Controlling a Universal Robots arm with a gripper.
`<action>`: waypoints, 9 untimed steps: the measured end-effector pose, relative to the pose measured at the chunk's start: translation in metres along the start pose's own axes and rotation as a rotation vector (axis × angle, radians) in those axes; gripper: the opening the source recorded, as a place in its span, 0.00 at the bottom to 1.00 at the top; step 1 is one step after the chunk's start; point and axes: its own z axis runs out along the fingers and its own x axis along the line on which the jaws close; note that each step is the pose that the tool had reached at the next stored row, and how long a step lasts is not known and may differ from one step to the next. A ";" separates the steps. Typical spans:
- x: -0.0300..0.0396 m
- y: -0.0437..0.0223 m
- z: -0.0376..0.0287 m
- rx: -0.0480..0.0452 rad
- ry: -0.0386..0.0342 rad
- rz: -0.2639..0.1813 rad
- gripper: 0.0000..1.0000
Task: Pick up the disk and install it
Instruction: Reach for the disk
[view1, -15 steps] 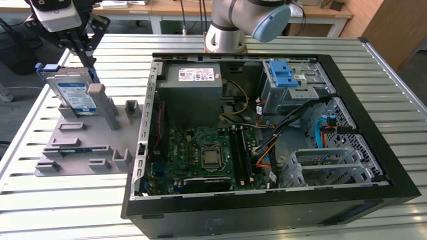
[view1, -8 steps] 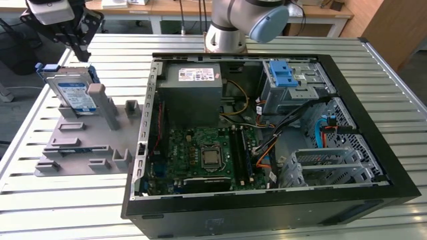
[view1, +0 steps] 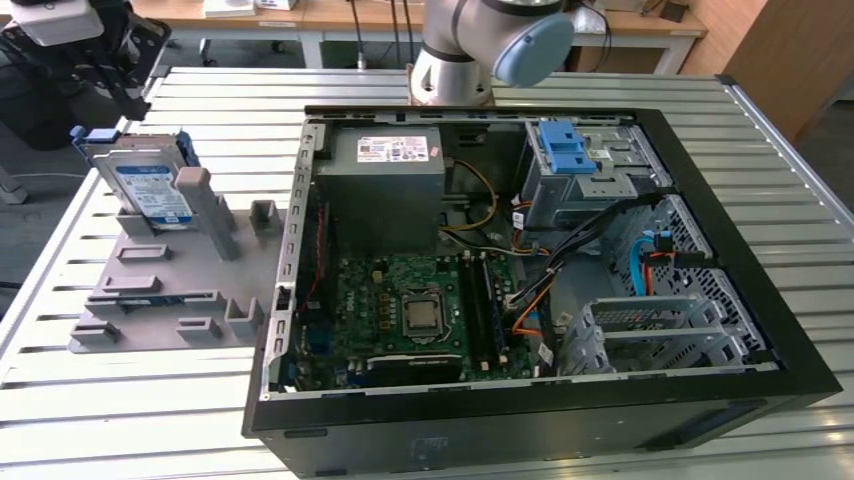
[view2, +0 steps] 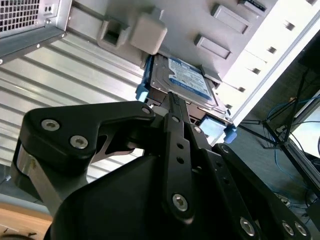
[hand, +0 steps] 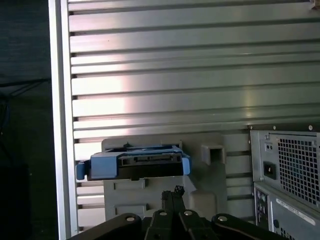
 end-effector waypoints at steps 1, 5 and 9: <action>0.0016 0.0003 0.0002 0.0000 0.0000 0.000 0.11; 0.0074 0.0005 0.0005 0.0000 0.0001 0.000 0.11; 0.0140 0.0010 0.0009 0.0000 0.0002 0.000 0.11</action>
